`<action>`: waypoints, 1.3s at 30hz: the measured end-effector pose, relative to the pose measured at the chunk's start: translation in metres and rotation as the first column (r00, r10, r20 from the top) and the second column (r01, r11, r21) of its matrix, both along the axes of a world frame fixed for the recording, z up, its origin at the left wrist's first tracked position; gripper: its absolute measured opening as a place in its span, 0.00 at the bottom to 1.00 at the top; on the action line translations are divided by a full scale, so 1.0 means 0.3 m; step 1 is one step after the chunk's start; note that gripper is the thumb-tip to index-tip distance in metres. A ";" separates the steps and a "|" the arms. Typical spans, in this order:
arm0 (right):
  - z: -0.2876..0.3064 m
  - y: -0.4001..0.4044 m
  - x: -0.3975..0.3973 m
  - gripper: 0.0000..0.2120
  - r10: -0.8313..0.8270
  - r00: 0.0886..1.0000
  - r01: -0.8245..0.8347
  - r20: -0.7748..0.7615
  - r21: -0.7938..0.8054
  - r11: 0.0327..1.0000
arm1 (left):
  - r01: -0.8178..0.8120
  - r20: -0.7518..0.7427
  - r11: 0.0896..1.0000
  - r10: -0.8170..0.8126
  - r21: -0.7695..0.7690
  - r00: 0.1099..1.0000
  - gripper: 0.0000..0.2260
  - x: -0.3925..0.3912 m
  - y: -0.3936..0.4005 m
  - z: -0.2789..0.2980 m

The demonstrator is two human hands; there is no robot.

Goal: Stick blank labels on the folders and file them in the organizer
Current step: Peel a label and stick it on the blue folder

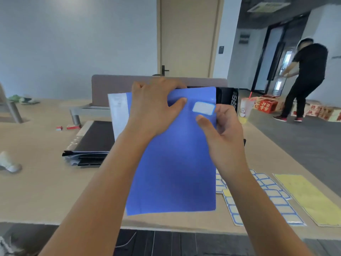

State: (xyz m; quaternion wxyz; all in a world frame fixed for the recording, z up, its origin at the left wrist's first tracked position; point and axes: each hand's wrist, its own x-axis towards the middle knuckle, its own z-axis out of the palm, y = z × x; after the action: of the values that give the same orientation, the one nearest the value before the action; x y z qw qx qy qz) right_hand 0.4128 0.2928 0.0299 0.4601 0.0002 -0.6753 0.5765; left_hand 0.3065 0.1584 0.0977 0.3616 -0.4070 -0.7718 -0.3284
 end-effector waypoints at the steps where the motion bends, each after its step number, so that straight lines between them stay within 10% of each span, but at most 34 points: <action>1: 0.024 0.005 -0.006 0.09 -0.012 1.000 0.012 -0.019 0.016 1.000 | 0.006 0.007 1.000 -0.006 -0.009 1.000 0.10 -0.002 0.006 0.022; 39: -0.022 0.081 0.027 0.08 -0.193 0.980 0.199 -0.057 0.133 0.971 | 0.201 -0.029 0.974 -0.205 -0.100 0.978 0.18 0.030 0.055 -0.080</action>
State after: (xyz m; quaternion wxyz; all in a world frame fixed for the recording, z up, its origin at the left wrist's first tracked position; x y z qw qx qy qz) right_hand 0.4209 0.3172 0.0233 0.5283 -0.0218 -0.7001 0.4799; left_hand 0.3155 0.1750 0.0735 0.3212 -0.5071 -0.7339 -0.3179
